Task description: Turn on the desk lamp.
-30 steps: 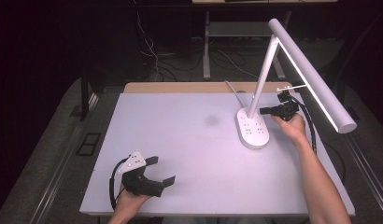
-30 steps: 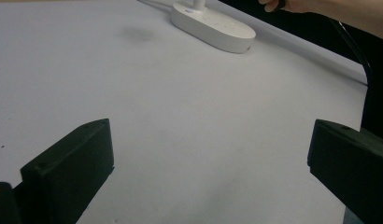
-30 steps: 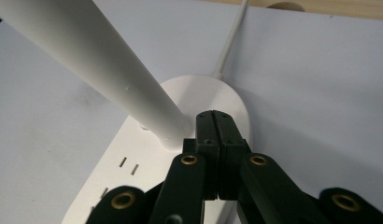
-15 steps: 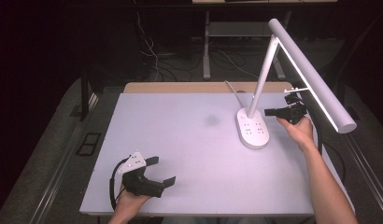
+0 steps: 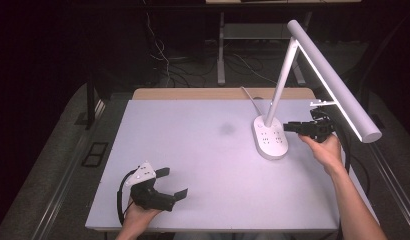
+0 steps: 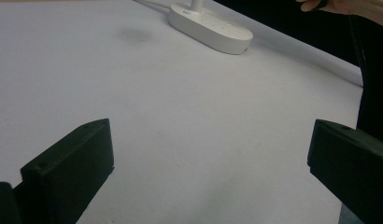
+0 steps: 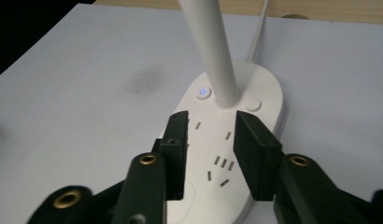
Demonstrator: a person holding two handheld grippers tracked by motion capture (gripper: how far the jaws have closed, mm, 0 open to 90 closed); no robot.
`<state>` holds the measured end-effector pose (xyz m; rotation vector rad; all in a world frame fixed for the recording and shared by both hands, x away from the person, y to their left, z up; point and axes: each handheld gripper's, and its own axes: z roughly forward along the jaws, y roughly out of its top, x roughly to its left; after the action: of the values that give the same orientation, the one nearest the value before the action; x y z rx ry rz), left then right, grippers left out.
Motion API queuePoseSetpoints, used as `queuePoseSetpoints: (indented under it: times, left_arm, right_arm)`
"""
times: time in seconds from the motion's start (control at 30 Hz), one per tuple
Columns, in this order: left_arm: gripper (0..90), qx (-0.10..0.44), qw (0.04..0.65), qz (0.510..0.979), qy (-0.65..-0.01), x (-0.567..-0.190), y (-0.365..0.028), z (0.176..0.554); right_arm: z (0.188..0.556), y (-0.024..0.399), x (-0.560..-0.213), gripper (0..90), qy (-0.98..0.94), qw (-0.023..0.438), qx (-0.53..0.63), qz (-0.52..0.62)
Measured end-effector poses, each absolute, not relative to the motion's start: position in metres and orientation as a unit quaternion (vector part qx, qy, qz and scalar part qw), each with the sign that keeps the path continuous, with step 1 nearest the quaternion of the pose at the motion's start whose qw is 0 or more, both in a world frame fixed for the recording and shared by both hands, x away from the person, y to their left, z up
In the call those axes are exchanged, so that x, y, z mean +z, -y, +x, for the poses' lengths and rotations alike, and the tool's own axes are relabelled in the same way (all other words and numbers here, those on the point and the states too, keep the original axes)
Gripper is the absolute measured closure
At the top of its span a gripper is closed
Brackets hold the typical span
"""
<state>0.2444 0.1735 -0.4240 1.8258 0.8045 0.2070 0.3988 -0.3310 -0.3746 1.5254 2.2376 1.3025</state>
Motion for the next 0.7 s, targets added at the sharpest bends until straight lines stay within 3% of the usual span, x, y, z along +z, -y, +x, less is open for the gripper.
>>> queuePoseSetpoints:
  times: [0.2,0.23,0.37,0.4,0.47,0.5,0.7]
  left_arm:
    - [0.0,0.086,0.54,0.766,-0.338,-0.424,-0.173,0.244]
    - [0.0,0.087,0.54,0.766,-0.338,-0.424,-0.173,0.244]
    - [0.0,0.089,0.542,0.764,-0.339,-0.423,-0.173,0.243]
    - [0.0,0.089,0.544,0.762,-0.339,-0.422,-0.174,0.243]
    - [0.0,0.09,0.545,0.762,-0.339,-0.422,-0.174,0.243]
    - [0.0,0.091,0.545,0.761,-0.339,-0.422,-0.175,0.242]
    - [0.0,0.092,0.544,0.763,-0.338,-0.422,-0.174,0.243]
  right_arm:
    - [0.374,0.321,-0.371,37.7,-0.739,0.076,0.448,0.498]
    - [0.374,0.321,-0.371,37.7,-0.739,0.076,0.448,0.498]
    - [0.357,0.314,-0.37,20.4,-0.734,0.086,0.463,0.489]
    - [0.349,0.312,-0.37,12.7,-0.732,0.08,0.477,0.48]
    - [0.342,0.309,-0.37,10.3,-0.733,0.079,0.481,0.474]
    - [0.338,0.307,-0.37,3.9,-0.736,0.081,0.482,0.468]
    - [0.312,0.296,-0.375,0.5,-0.746,0.089,0.49,0.443]
